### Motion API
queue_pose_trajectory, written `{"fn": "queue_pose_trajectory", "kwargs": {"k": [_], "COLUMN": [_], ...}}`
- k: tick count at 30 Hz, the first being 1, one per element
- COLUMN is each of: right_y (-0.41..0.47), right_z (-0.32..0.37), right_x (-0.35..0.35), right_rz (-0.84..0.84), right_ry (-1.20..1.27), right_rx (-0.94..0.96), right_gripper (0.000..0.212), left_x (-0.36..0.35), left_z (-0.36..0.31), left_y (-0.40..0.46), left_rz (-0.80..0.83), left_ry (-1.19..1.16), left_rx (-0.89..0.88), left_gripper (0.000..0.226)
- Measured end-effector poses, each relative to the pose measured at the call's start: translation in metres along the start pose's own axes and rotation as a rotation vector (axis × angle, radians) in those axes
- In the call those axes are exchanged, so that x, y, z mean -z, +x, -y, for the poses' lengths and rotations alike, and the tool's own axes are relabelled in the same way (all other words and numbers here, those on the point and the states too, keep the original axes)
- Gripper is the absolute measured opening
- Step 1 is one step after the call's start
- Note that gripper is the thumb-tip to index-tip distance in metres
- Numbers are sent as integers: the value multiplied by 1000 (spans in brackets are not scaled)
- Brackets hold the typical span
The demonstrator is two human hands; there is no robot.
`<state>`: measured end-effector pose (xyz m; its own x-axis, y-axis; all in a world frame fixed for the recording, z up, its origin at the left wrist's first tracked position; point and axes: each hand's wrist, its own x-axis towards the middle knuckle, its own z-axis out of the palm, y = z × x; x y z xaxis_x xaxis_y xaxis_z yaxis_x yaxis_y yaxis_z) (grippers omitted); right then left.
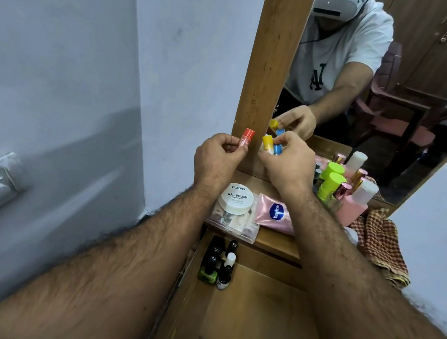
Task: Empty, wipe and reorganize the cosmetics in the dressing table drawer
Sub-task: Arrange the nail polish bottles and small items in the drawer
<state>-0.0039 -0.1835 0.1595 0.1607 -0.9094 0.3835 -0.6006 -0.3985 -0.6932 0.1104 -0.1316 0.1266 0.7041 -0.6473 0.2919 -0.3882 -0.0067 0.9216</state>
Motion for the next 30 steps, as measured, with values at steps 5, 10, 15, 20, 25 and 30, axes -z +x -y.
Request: {"fn": "queue_pose_trajectory", "kwargs": {"k": [5,10,15,20,25,30], "right_y": [-25,-74,-128,-173,-190,-190], "right_z": [12,6,-20,-62,-93,-116], "right_x": [32,62,77,62,46,30], "right_rz": [-37,-5,74,162,229,270], "right_ry": [128,227,265,218,132,22], "right_rx": [-9,-57,-146,-305,-415,-497], "right_gripper": [20,19,22,20,19,22], "left_x": [11,26,33,28,15,-8], "left_z": [-19,-27,-8,19,31,42], "left_y": [-26,-73,-134,-179,-193,-198], "left_rz": [14,70,159,213,313,411], "left_ry": [-104,-204,-186,29,310,562], "left_rx": [13,44,118,243,276,322], "left_gripper": [24,14,19,13,15,25]}}
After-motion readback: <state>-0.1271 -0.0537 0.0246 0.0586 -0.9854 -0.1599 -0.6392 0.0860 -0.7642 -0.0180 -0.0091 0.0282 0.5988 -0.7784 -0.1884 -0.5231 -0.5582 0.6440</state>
